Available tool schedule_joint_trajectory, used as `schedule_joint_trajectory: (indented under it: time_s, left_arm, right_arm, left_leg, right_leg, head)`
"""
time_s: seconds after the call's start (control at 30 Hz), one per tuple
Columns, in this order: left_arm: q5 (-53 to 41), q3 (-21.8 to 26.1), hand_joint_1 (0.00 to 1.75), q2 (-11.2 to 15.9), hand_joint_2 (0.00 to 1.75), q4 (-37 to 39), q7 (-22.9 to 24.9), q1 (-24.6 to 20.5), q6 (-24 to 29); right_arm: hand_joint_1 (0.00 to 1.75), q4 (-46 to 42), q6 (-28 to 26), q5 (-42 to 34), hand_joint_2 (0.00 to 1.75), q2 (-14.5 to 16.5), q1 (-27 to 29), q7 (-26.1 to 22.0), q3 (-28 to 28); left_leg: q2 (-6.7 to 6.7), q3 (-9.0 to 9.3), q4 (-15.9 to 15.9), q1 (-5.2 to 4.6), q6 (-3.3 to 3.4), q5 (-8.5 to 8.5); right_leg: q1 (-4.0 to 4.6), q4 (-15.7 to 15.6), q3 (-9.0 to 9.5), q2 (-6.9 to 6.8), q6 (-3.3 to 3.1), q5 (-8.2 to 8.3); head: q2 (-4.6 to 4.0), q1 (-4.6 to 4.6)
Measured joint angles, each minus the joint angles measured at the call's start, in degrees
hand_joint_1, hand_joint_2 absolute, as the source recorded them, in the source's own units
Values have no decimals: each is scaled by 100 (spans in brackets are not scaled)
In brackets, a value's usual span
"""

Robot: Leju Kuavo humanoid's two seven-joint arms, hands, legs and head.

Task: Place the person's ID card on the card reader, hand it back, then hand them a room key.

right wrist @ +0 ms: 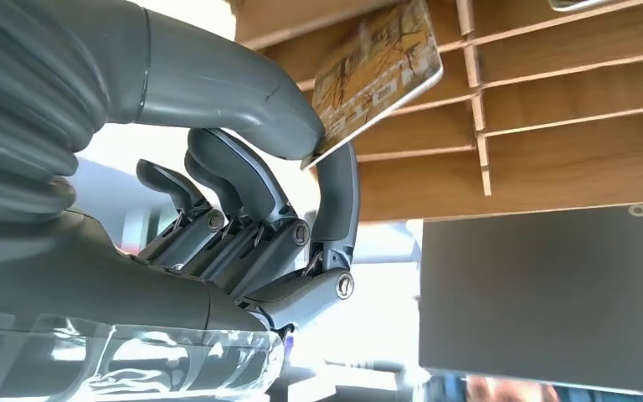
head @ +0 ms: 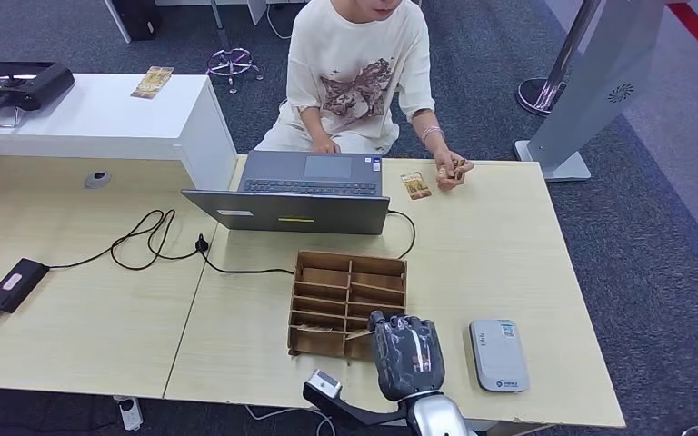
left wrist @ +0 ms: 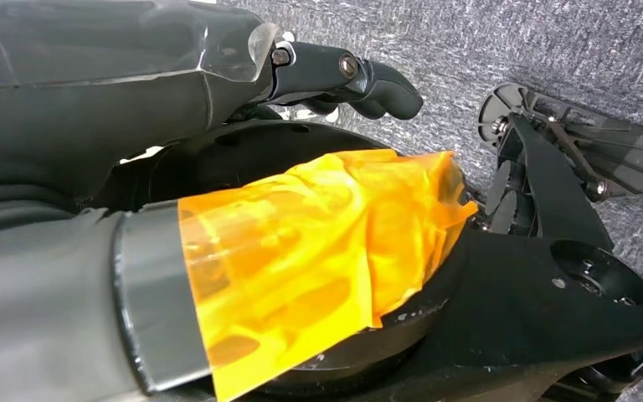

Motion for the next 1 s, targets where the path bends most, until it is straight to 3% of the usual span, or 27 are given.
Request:
schedule_joint_trajectory:
  time_s: [0.33,0.57,1.0]
  left_arm:
    - [66,0,0,19,0,0,0,2,-1]
    - [69,0,0,27,0,0,1,5,-8]
    - [-12,-42,0,76,0,0,2,8,-62]
  right_arm:
    - [175,-888,142,-1391,175,141,633,-674,-619]
    - [175,-1511,336,-2854,175,188,1049,-1416,-1001]
    - [175,-2173,781,-4031,175,190,1123,-2156,-1411]
  left_leg:
    - [0,-1,0,0,0,-1]
    - [0,-1,0,0,-1,-2]
    - [1,0,0,0,-2,-2]
  right_leg:
    - [0,0,-1,-1,0,0]
    - [0,-1,0,-2,0,-2]
    - [0,0,2,-1,1,-1]
  head:
    - [-1,0]
    - [0,-1]
    - [0,0]
